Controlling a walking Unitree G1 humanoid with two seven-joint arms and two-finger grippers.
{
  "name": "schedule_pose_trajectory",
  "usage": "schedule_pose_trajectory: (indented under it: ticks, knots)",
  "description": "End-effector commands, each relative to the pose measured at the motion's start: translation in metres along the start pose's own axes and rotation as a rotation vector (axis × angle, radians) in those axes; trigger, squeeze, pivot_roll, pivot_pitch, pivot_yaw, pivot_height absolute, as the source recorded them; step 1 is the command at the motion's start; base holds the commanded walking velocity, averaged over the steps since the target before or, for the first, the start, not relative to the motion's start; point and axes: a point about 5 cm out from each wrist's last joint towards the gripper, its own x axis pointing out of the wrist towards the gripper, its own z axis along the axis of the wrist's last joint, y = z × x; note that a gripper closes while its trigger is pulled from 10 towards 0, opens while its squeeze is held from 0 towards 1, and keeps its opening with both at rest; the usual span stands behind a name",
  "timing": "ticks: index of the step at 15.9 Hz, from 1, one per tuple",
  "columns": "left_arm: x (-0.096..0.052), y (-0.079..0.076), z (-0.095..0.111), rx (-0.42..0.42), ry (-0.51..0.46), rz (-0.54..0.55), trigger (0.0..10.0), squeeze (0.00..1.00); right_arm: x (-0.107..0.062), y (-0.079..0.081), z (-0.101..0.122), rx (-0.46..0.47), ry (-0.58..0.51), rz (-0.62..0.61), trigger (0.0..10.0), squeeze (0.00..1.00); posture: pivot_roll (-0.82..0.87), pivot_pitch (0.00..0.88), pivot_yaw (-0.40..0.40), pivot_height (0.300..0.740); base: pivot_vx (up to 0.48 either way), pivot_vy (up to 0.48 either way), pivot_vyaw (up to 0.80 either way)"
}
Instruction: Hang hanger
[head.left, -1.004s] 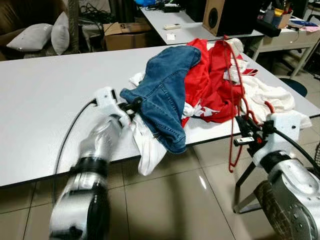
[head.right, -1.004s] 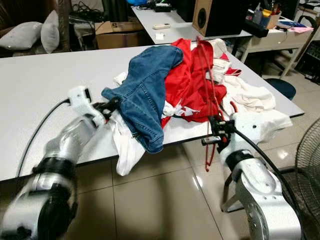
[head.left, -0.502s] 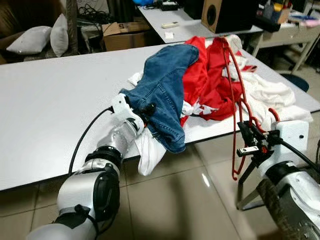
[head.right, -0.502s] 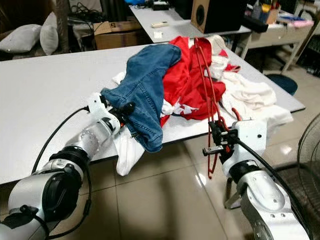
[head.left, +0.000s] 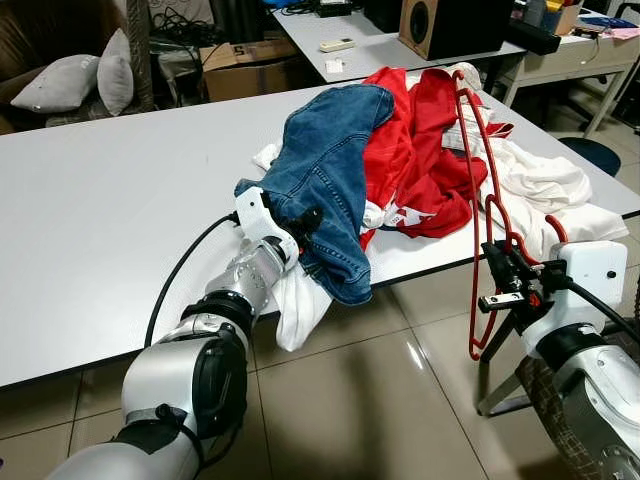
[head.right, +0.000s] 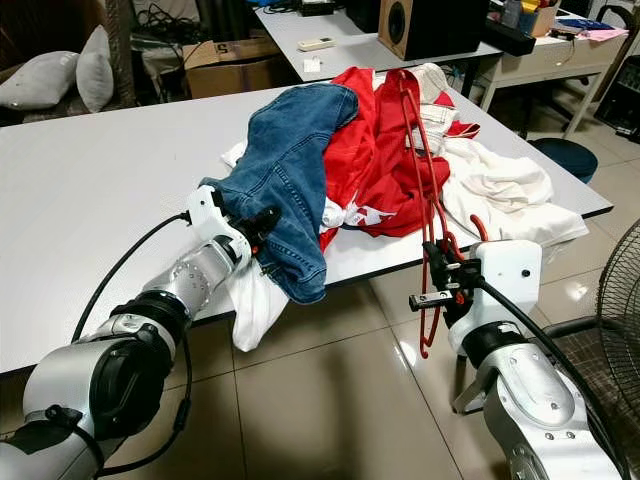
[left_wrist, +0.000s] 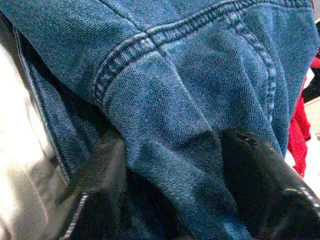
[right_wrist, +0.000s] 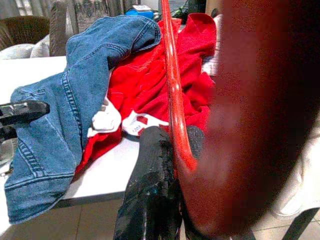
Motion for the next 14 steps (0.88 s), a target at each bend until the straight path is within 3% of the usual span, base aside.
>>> schedule_pose_trajectory:
  ticks: [1,8,11,14]
  knots:
    - [0.002,-0.005,0.006,-0.001,-0.018,-0.021,0.0,0.0,-0.001,0.001,0.002,-0.003,-0.003,-0.001,10.0,0.0,-0.19,0.011,0.079,0.74,0.0,0.0,0.0]
    - [0.001,-0.003,0.01,-0.001,-0.034,-0.025,0.0,0.0,0.004,0.003,0.003,-0.001,-0.01,0.01,10.0,0.0,-0.18,0.006,0.07,0.74,0.0,0.0,0.0]
    - [0.0,0.0,0.014,0.049,-0.037,-0.027,0.0,0.0,0.007,0.005,0.003,0.01,-0.017,0.012,10.0,0.0,-0.16,0.005,0.059,0.74,0.0,0.0,0.0]
    - [-0.002,0.002,0.037,0.106,-0.086,-0.022,0.0,0.0,0.016,0.005,0.004,0.009,-0.026,0.0,10.0,0.0,-0.14,0.0,0.056,0.74,0.0,0.0,0.0]
